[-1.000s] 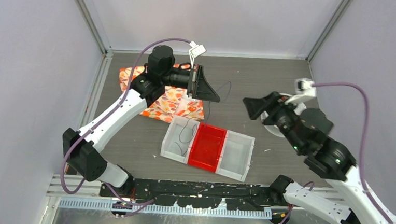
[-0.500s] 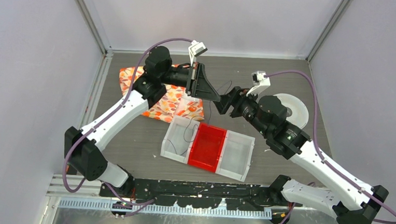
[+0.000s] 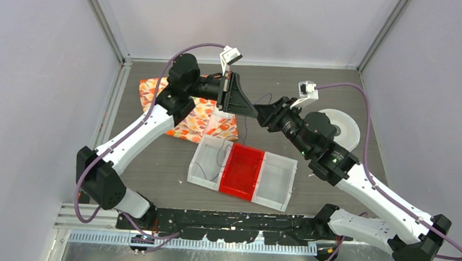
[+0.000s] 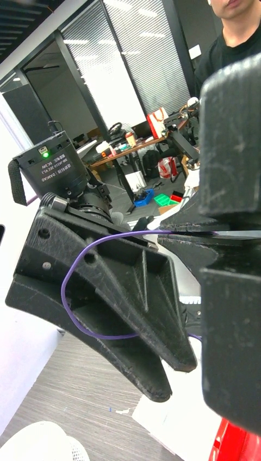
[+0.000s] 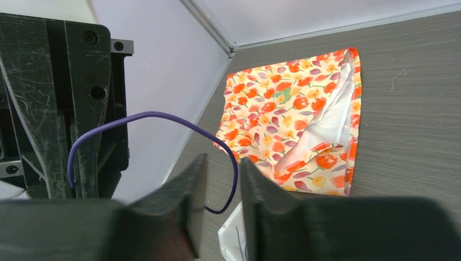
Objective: Wrap the cables
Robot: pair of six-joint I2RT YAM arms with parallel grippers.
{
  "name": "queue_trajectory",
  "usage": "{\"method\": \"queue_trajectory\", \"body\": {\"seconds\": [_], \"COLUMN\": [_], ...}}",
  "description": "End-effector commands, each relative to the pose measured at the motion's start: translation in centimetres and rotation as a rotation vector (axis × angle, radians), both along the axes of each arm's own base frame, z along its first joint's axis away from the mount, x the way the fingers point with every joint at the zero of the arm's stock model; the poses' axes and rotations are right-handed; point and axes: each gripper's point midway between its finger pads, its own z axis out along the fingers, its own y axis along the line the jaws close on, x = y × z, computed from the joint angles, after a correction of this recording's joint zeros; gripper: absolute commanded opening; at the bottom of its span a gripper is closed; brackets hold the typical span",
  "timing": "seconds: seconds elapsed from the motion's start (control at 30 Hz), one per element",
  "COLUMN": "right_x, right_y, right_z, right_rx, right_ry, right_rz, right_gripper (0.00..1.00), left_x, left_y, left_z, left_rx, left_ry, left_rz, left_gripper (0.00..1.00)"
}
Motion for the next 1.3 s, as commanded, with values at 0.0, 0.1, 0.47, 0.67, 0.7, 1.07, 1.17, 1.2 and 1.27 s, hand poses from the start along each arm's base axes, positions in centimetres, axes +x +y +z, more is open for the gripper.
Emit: {"method": "queue_trajectory", "body": {"seconds": [0.0, 0.1, 0.47, 0.67, 0.7, 1.07, 1.17, 1.2, 1.27], "right_x": [0.1, 0.0, -2.6, -3.7, -3.9, -4.0, -4.1, -4.1, -4.3], "right_y": [-0.9, -2.1, -6.9, -6.7, -6.5, -5.3, -5.1, -5.1, -5.0], "right_z": [1.6, 0.8, 1.0, 0.6, 0.5, 0.1, 0.2, 0.3, 0.3], "right_rx": [0.062, 0.01, -0.398, -0.494, -0.509, -0.544, -0.534, -0.529, -0.523], "right_ry": [-0.027, -0.006, 0.138, 0.213, 0.223, 0.25, 0.25, 0.25, 0.251], "right_rz": [-0.042, -0.083, -0.106, -0.035, -0.014, 0.049, 0.055, 0.059, 0.064], "right_gripper": [0.27, 0.01, 0.01, 0.01, 0.01, 0.01, 0.01, 0.01, 0.01], "left_x": [-0.5, -0.3, 2.9, 3.4, 3.5, 2.2, 2.4, 2.6, 2.7], "left_y": [0.2, 0.3, 1.6, 3.0, 3.1, 0.3, -0.7, -0.8, -1.3], "left_z": [0.6, 0.3, -4.0, -2.3, -2.1, -0.2, -0.4, -0.4, -0.3], "left_rx": [-0.025, -0.021, 0.243, 0.259, 0.253, 0.195, 0.212, 0.213, 0.207], "left_ry": [-0.037, -0.032, -0.173, -0.32, -0.343, -0.465, -0.478, -0.478, -0.473], "left_rz": [-0.027, -0.025, 0.221, 0.343, 0.362, 0.328, 0.317, 0.318, 0.306], "left_gripper": [0.0, 0.0, 0.56, 0.65, 0.65, 0.68, 0.64, 0.63, 0.58]}}
